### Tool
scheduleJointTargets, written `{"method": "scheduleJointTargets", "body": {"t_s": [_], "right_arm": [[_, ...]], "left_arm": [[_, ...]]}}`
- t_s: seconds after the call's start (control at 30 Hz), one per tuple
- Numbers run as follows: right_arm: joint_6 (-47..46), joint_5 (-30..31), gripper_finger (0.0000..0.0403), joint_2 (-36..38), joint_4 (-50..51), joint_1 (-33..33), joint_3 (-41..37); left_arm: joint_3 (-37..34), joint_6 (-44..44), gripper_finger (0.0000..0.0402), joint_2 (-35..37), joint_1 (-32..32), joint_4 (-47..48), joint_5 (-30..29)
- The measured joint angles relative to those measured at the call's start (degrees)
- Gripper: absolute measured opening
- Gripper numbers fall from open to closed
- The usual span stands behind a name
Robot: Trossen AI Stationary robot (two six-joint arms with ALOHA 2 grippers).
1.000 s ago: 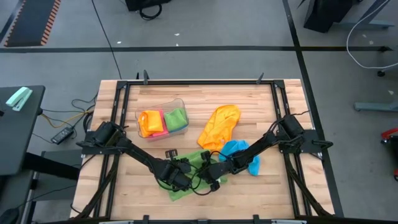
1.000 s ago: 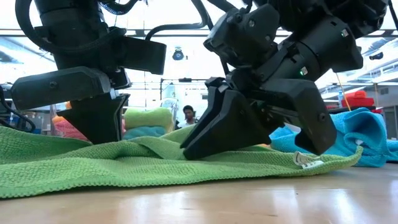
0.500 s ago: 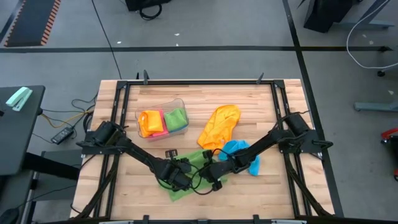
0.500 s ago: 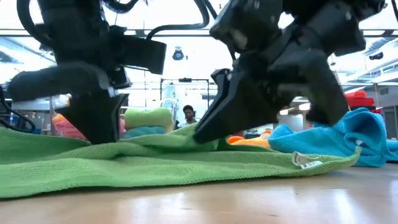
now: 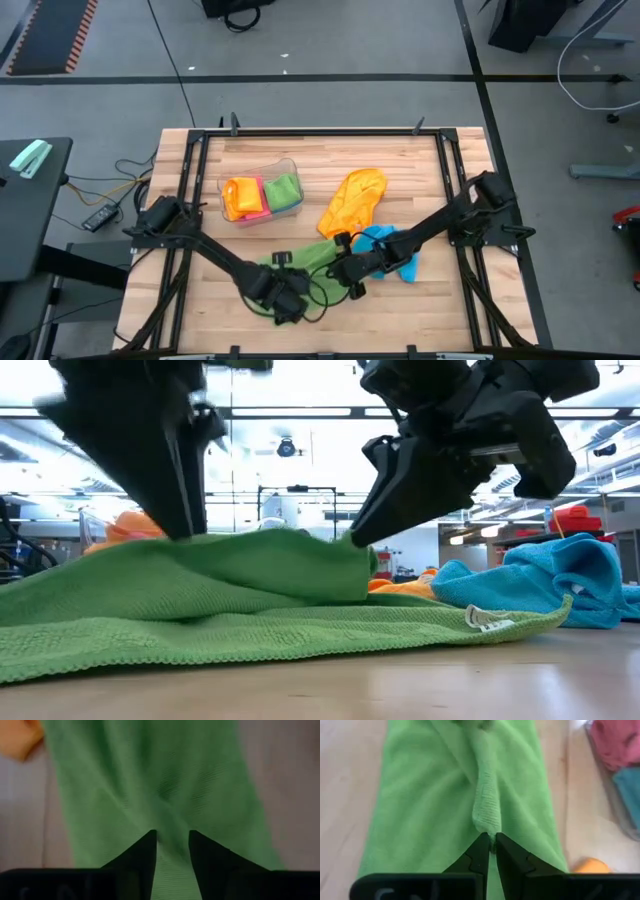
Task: Fold microfiber towels
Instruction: Fold the green microfiber towel
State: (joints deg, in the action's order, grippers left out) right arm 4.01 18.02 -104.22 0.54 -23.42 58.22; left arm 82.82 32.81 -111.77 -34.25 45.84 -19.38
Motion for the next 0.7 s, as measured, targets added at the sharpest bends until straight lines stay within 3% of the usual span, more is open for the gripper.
{"method": "scheduleJointTargets", "body": {"t_s": [0.17, 0.4, 0.7], "right_arm": [[-2.2, 2.5, 0.0040, 4.0, 4.7, 0.0, 0.0], [-6.3, 3.0, 0.0040, 7.2, 8.7, 0.0, 0.0], [-8.6, 3.0, 0.0040, 7.2, 10.0, 0.0, 0.0]], "left_arm": [[0.2, -3.8, 0.0129, 0.0, -3.9, -3.5, 0.0], [-1.5, -2.0, 0.0114, -2.6, -7.0, -11.0, 2.7], [-1.6, 3.4, 0.0103, -6.8, -7.5, -8.7, 4.6]]}}
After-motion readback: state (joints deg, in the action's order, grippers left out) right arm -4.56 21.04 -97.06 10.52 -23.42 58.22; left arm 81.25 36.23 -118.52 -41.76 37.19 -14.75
